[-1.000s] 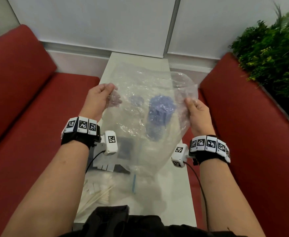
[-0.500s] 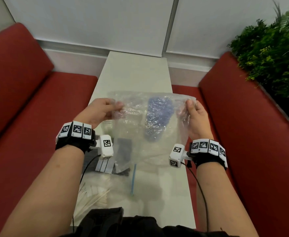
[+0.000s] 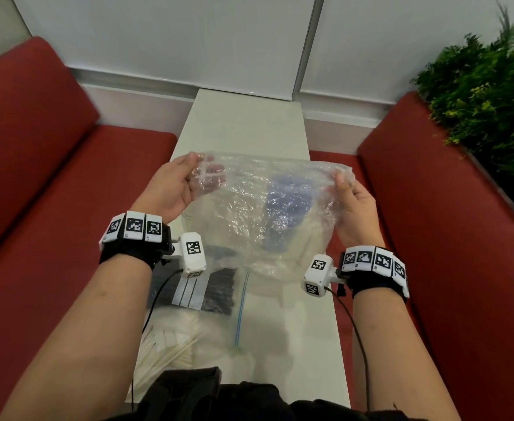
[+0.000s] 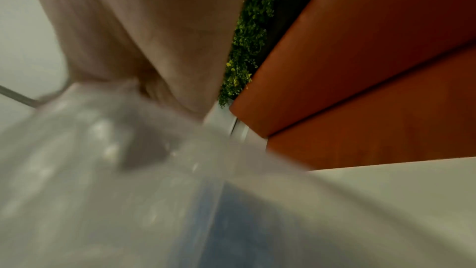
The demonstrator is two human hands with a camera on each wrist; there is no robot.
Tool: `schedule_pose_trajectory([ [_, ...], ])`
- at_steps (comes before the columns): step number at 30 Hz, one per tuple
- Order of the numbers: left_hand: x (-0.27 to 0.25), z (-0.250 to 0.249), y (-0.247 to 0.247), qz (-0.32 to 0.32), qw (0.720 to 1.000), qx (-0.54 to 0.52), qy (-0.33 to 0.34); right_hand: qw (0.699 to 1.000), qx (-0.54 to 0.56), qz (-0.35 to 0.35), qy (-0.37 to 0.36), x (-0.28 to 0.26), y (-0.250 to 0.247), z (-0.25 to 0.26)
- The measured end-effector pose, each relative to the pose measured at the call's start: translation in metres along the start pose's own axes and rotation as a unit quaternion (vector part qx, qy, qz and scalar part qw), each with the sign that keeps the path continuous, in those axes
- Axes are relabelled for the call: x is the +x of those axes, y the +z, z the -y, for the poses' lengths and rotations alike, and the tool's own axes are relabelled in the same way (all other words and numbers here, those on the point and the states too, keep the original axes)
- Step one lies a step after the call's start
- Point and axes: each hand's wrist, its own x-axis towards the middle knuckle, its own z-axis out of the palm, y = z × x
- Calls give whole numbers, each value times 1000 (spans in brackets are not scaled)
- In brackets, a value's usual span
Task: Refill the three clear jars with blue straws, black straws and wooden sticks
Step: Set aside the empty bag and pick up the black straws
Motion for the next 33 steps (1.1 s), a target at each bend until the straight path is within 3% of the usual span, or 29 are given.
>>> schedule_pose_trajectory([
  [3,5,-3,3,-60,997,-42,36,991,-61,79,86,-4,-3,-2],
  [5,8,-2,-1,-89,995,-21,38,996,-61,27,65,-5,-7,-1],
  [7,8,2,-6,-36,998,47,-2,999,-3,-29,30,-5,-10,2],
  [9,5,9,-8,43,987,145,-51,998,46,-30,13,-6,-8,8],
  [11,4,16,-5,62,981,182,-31,999,36,-20,-4,-7,-3,11],
  [14,5,13,3,-4,993,121,14,996,-33,-63,-62,-8,8,14],
  [17,5,8,11,-31,986,150,63,984,-81,-116,-105,-5,13,16],
  [19,4,9,19,-74,966,221,111,978,-109,-136,-118,-2,16,17],
  [22,3,11,27,-154,912,341,171,964,-164,-159,-135,0,18,20],
  [26,-2,9,32,-186,889,367,200,966,-156,-155,-135,-2,13,30],
  [28,-4,4,33,-162,918,338,129,979,-114,-114,-121,-8,10,34],
  [31,-5,-7,27,-67,969,236,-8,995,-58,-37,-79,-15,1,34],
  [33,-5,-8,23,-41,986,158,-21,999,-26,11,-31,-19,-7,33],
])
